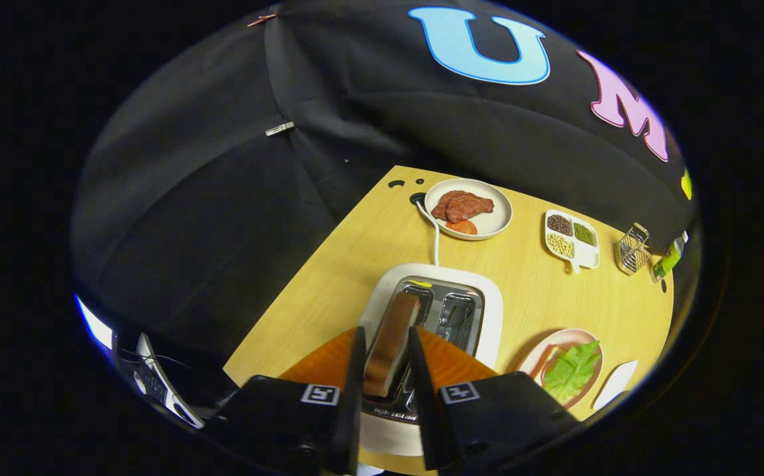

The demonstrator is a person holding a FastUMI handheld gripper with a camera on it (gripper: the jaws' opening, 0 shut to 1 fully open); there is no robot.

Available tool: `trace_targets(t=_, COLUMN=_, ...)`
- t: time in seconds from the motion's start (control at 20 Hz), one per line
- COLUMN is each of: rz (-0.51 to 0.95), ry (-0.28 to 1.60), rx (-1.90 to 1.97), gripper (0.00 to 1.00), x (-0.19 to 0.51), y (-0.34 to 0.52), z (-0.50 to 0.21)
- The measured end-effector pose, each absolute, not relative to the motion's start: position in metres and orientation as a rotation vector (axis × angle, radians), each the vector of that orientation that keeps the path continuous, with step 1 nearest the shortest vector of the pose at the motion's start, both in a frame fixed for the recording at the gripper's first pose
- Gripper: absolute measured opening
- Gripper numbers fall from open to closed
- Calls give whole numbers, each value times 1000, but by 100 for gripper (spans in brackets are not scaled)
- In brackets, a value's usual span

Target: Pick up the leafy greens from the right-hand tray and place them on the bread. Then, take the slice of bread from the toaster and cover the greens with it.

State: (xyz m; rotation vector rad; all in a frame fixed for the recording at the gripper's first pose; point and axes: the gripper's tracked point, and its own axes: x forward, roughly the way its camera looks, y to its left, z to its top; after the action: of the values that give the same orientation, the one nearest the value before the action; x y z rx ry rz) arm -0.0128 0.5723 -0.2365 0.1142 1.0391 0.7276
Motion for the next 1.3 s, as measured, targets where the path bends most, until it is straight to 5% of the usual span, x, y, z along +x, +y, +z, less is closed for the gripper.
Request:
trace_targets(t=0.1, rz=693, ry=1038, rx=128, gripper=18, x=-8, y=565, z=-238)
trace_targets(t=0.2, rz=702, ry=1046, rx=132, gripper=15, x=-10, y=565, z=-237)
trace_targets(t=1.3, rz=624, ry=834, rx=331, gripper=14, x=55, y=423, z=-142)
